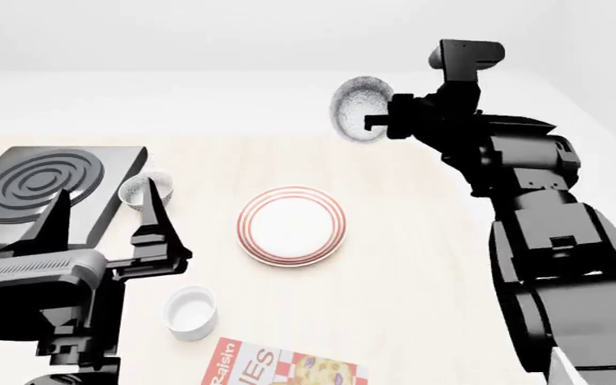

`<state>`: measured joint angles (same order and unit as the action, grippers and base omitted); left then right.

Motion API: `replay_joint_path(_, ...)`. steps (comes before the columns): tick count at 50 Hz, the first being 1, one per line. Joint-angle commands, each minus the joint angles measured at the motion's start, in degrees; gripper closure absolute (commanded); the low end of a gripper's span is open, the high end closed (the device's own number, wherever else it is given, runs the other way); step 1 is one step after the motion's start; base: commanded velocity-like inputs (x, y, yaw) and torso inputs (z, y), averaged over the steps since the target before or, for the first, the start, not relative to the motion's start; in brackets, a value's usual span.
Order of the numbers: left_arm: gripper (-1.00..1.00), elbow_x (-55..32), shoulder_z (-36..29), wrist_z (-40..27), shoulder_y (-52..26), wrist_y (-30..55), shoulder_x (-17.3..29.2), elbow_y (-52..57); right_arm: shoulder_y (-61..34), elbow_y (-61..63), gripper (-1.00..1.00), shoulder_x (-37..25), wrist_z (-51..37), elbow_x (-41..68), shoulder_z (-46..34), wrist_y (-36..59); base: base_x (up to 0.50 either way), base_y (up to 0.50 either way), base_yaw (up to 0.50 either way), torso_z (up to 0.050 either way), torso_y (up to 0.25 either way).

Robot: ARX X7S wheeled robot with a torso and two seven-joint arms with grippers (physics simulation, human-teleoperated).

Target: Pick the akita bowl next to the cookies box and place it on the plate.

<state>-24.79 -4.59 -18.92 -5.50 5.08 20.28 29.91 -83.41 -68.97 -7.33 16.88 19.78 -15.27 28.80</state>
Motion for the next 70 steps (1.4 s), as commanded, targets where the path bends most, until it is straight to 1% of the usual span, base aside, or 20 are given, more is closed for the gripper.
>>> replay_joint_path(1, -1.0, -0.8, 1.4, -1.3, 2.1, 0.4, 0.8, 1.6, 0.8, -6.0, 1.0, 7.3, -0.5, -8.5, 9.9, -1.0, 0.0, 0.0, 0.0, 0.0, 0.0)
replay_joint_path(5, -1.0, -0.7, 1.5, -1.3, 3.2, -0.3, 0.7, 1.6, 1.3, -6.0, 1.0, 7.3, -0.3, 3.6, -1.3, 0.6, 0.0, 0.0, 0.0, 0.0, 0.0)
replay_joint_path(6, -1.0, -1.2, 1.8, -1.3, 3.5, -0.1, 0.9, 1.8, 1.7, -6.0, 1.0, 7.3, -0.2, 9.1, -7.8, 0.8, 0.0, 0.0, 0.0, 0.0, 0.0)
replay_joint_path(10, -1.0, -1.1, 2.1, -1.4, 5.2, -1.0, 1.0, 2.5, 1.5, -6.0, 1.0, 7.3, 1.0, 24.9, -20.7, 1.8, 0.0, 0.0, 0.0, 0.0, 0.003)
replay_joint_path(12, -1.0, -1.7, 2.6, -1.7, 5.1, -0.7, 1.1, 2.4, 1.4, -6.0, 1.0, 7.3, 0.2, 31.0, -23.3, 2.0, 0.0, 0.0, 0.0, 0.0, 0.0)
replay_joint_path(14, -1.0, -2.1, 3.1, -1.8, 5.3, -0.6, 1.3, 2.5, 1.5, -6.0, 1.0, 7.3, -0.3, 32.7, -19.7, 3.6, 0.0, 0.0, 0.0, 0.0, 0.0)
replay_joint_path(17, -1.0, -2.6, 3.5, -2.0, 5.4, -0.5, 1.5, 2.5, 1.4, -6.0, 1.0, 7.3, 0.0, 30.0, -12.0, 5.6, 0.0, 0.0, 0.0, 0.0, 0.0)
replay_joint_path(21, -1.0, -2.7, 3.6, -1.9, 5.9, -0.6, 1.6, 2.3, 1.2, -6.0, 1.0, 7.3, 2.7, 23.2, 3.4, 9.9, 0.0, 0.0, 0.0, 0.0, 0.0)
replay_joint_path(23, -1.0, -2.6, 3.8, -2.1, 6.2, -0.7, 1.7, 2.4, 1.3, -6.0, 1.0, 7.3, 3.2, 23.2, 6.4, 11.8, 0.0, 0.0, 0.0, 0.0, 0.0)
replay_joint_path(29, -1.0, -2.5, 4.4, -2.6, 7.0, -0.6, 2.3, 3.0, 1.7, -6.0, 1.0, 7.3, 1.3, 24.1, 9.2, 16.7, 0.0, 0.0, 0.0, 0.0, 0.0)
replay_joint_path(32, -1.0, -2.6, 4.6, -2.6, 7.4, -1.0, 2.3, 3.2, 1.9, -6.0, 1.0, 7.3, 0.0, 22.7, 12.8, 18.6, 0.0, 0.0, 0.0, 0.0, 0.003)
replay_joint_path(35, -1.0, -4.0, 4.8, -2.7, 7.6, -0.2, 2.4, 3.5, 2.1, -6.0, 1.0, 7.3, -0.7, 23.0, 13.8, 19.7, 0.0, 0.0, 0.0, 0.0, 0.0)
replay_joint_path(39, -1.0, -6.6, 4.9, -1.7, 7.5, 0.4, 2.7, 3.2, 2.4, -6.0, 1.0, 7.3, -1.9, 25.4, 7.8, 18.4, 0.0, 0.0, 0.0, 0.0, 0.0)
replay_joint_path(42, -1.0, -5.2, 4.7, -1.8, 7.4, -0.8, 2.1, 2.3, 2.4, -6.0, 1.0, 7.3, -1.5, 26.2, 5.8, 17.7, 0.0, 0.0, 0.0, 0.0, 0.0)
replay_joint_path(47, -1.0, -3.9, 4.3, -2.2, 7.8, -1.3, 1.8, 2.2, 2.6, -6.0, 1.0, 7.3, -1.3, 21.0, 10.4, 17.9, 0.0, 0.0, 0.0, 0.013, -0.234)
replay_joint_path(53, -1.0, -3.5, 4.3, -2.3, 8.4, -1.8, 1.9, 2.7, 2.4, -6.0, 1.0, 7.3, -1.3, 19.8, 10.7, 17.5, 0.0, 0.0, 0.0, 0.015, -0.25)
replay_joint_path(58, -1.0, -3.7, 3.8, -2.2, 8.1, -1.0, 2.3, 2.6, 2.8, -6.0, 1.0, 7.3, -1.5, 17.2, 13.4, 17.6, 0.0, 0.0, 0.0, 0.014, -0.237)
replay_joint_path(64, -1.0, -4.1, 3.2, -2.0, 7.8, -0.1, 2.7, 2.3, 2.6, -6.0, 1.0, 7.3, -1.8, 12.5, 18.1, 17.2, 0.0, 0.0, 0.0, 0.003, -0.031)
replay_joint_path(68, -1.0, -3.9, 3.2, -1.9, 8.0, -0.6, 2.6, 2.1, 2.7, -6.0, 1.0, 7.3, -2.9, 12.9, 17.6, 16.1, 0.0, 0.0, 0.0, 0.0, 0.0)
replay_joint_path(70, -1.0, -4.1, 3.3, -1.9, 8.0, -0.9, 2.5, 1.9, 3.0, -6.0, 1.0, 7.3, -6.3, 15.9, 12.0, 12.4, 0.0, 0.0, 0.0, 0.0, 0.0)
